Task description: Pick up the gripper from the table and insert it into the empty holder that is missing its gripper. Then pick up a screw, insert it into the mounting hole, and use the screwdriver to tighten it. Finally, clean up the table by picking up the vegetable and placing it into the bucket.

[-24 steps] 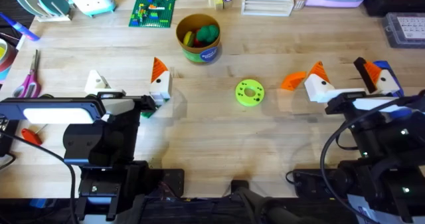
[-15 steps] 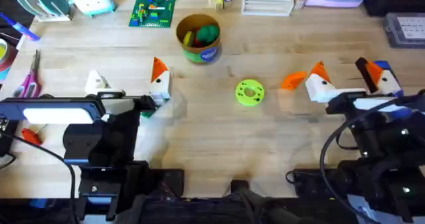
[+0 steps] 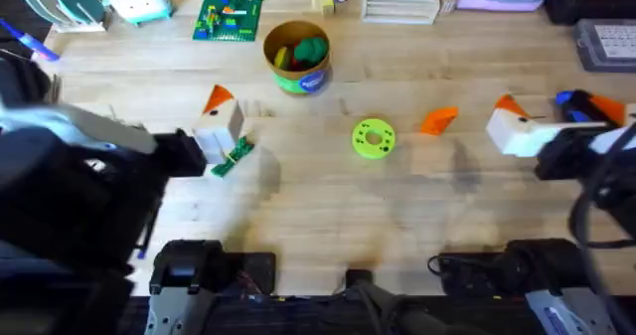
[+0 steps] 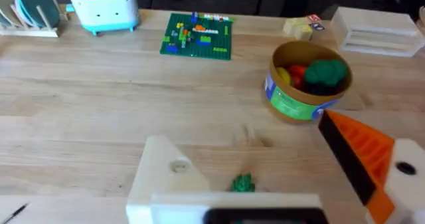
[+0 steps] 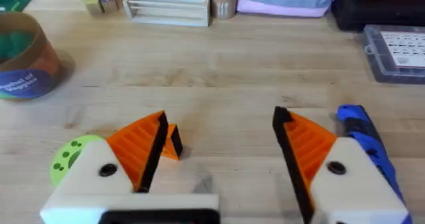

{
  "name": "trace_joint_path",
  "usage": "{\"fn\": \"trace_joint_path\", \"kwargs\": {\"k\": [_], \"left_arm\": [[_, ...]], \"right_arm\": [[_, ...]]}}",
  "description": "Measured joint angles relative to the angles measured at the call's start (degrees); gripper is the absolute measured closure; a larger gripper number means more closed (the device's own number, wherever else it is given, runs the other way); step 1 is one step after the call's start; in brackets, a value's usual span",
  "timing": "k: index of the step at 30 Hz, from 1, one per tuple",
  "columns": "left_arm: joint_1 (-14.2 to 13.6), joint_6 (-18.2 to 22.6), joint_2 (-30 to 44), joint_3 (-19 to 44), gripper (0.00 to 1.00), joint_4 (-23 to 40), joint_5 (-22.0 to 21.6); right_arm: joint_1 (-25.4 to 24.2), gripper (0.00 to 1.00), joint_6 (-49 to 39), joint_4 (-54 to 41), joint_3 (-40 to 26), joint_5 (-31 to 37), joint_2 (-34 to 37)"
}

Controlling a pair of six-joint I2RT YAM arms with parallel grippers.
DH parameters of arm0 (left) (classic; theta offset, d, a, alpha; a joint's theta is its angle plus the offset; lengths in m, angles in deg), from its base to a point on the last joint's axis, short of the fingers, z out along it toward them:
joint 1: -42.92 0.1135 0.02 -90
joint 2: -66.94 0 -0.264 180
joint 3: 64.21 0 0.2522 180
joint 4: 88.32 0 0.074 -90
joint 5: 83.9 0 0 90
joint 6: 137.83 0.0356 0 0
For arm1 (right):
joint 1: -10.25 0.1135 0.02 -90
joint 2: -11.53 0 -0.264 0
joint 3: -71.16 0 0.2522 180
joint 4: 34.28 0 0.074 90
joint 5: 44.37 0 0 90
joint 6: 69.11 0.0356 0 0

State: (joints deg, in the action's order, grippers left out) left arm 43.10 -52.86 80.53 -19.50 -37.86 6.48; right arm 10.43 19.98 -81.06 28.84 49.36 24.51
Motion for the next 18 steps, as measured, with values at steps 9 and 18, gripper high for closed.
{"fn": "trace_joint_path", "kwargs": {"k": [9, 18], "left_arm": [[0.0, 1.7, 21.2, 25.51, 0.008, 19.56, 2.5], [0.0, 3.98, 32.57, 34.38, 0.009, 25.91, 4.54]], "right_arm": [[0.02, 0.01, -0.06, -14.73, -21.74, 0.04, 17.22], [0.01, 0.01, -0.24, -16.8, -25.67, -0.16, 20.61]]}}
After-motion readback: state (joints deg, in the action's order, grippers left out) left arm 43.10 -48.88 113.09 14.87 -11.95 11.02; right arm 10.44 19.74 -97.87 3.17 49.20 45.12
